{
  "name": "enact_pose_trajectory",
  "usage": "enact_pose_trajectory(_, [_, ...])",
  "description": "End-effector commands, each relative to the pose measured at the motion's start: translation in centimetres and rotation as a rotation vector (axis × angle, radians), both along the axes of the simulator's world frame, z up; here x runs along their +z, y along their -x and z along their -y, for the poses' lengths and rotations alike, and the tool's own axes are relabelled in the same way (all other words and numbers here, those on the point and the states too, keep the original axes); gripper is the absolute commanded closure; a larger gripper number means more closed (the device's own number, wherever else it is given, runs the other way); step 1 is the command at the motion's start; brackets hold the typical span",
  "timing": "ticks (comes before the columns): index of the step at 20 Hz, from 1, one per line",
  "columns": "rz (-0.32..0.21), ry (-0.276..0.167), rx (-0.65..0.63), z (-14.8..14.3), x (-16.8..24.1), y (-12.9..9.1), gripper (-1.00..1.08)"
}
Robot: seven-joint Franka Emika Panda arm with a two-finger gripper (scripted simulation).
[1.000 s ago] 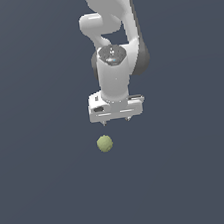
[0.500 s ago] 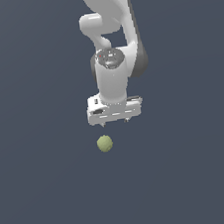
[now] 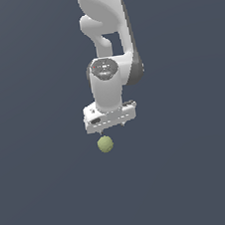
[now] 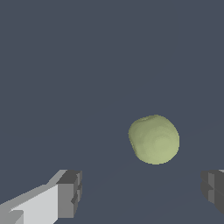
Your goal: Pick up the object and move it to a goal position.
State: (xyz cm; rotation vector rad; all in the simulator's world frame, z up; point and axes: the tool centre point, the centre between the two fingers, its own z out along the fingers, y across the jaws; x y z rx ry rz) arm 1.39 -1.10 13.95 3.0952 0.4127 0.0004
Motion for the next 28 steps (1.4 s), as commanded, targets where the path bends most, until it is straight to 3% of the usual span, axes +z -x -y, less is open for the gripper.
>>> enact_pose_trajectory(1, [-0.002, -0.002, 0.052, 0.7, -0.7, -0.3, -0.92])
enact_pose_trajectory(14, [-0.006, -0.014, 0.282, 3.6, -4.0, -1.4, -0.92])
enact_pose_trajectory(28, [-0.006, -0.018, 0.333, 4.3, -5.1, -1.6, -0.92])
